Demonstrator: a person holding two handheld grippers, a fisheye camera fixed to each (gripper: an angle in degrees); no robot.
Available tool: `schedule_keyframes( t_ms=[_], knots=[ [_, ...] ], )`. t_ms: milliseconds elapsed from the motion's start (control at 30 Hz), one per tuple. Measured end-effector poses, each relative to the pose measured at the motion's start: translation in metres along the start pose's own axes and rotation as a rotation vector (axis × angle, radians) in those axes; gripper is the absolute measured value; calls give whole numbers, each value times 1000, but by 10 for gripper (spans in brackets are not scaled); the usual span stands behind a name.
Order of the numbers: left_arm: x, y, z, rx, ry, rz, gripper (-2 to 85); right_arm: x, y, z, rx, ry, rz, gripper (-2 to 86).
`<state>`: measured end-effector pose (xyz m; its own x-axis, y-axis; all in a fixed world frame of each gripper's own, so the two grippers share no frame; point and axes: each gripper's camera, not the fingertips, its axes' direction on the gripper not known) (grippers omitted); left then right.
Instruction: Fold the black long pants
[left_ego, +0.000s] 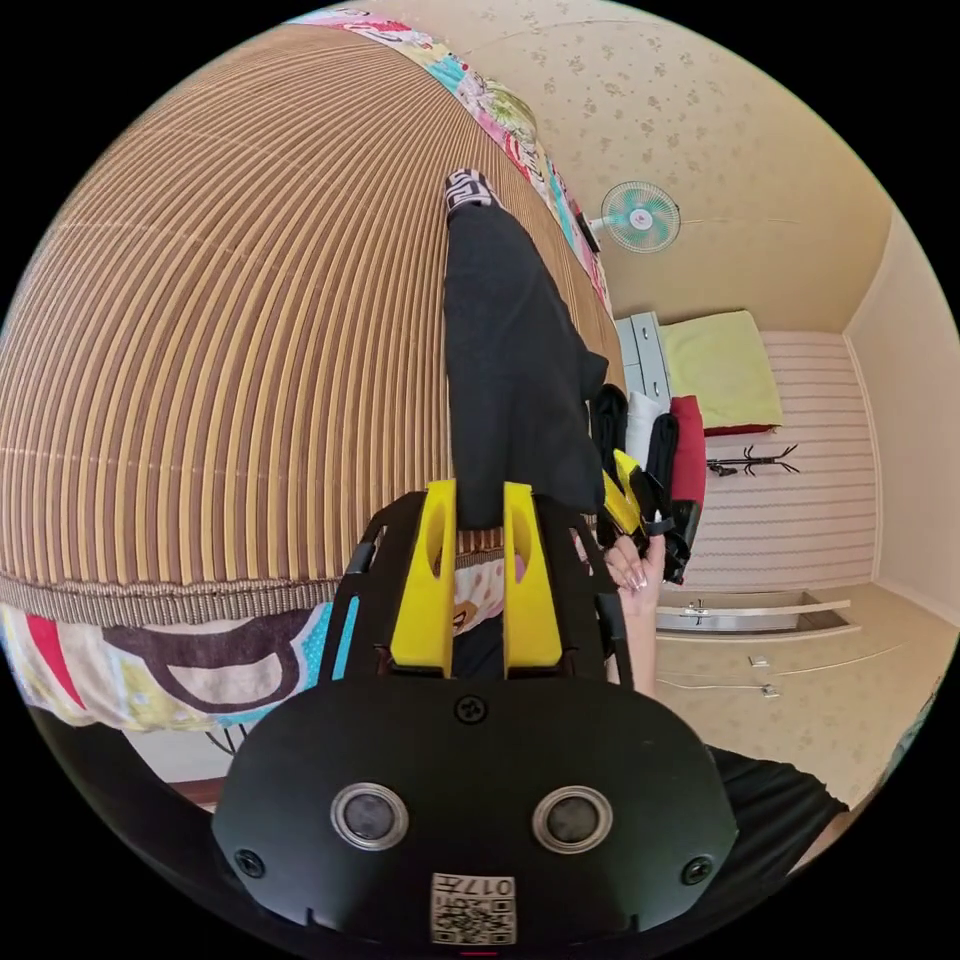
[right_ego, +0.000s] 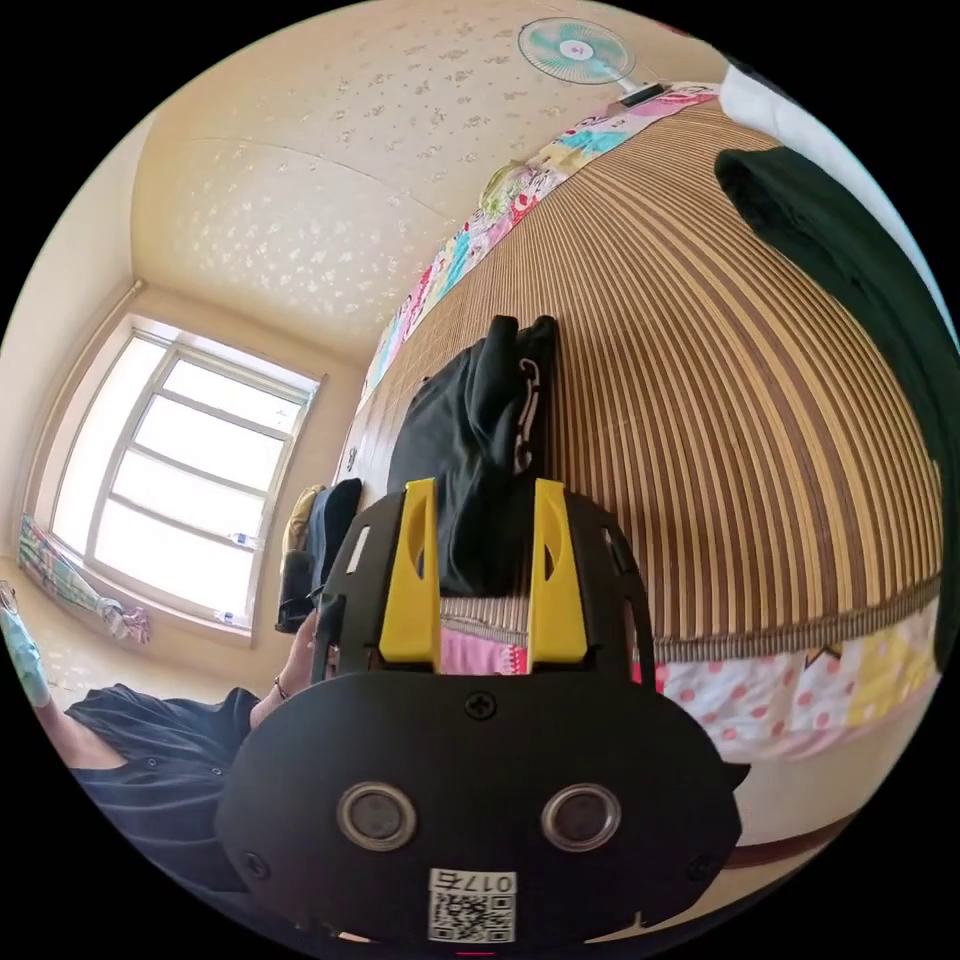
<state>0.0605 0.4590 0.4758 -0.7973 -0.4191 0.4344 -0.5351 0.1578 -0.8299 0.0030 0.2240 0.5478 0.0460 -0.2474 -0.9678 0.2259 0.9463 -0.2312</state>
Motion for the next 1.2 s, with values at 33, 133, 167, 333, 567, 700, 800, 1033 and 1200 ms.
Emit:
schedule_keyframes(
  t_ms=[33, 133, 167, 333, 567, 700, 800, 1033, 1200],
  knots=[
    [0, 1, 0, 4, 9, 1, 56, 5, 20, -9, 27, -61, 32, 158],
    [1, 6, -3, -11, 75, 21, 40, 23, 69, -17, 62, -224, 136, 178],
    [2, 10, -4, -23, 119, 23, 39, 31, 85, -14, 56, -297, 186, 182],
    [17, 45, -7, -55, 233, 37, 37, 48, 127, 18, 50, -500, 298, 209],
    [69, 113, -25, -149, 166, 230, 38, 45, 116, 43, 56, -518, 317, 166],
    [97, 136, -48, -137, -34, 428, 84, 31, 110, 33, -11, -396, 312, 78],
    [102, 148, -68, -82, -74, 475, 96, 14, 104, 17, -42, -390, 352, 33],
    [94, 157, -87, -30, -71, 418, 98, -46, 57, -75, 87, -492, 180, 5],
    [99, 158, -95, -33, -48, 414, 99, -101, -20, -201, 288, -487, -113, 3]
  ],
)
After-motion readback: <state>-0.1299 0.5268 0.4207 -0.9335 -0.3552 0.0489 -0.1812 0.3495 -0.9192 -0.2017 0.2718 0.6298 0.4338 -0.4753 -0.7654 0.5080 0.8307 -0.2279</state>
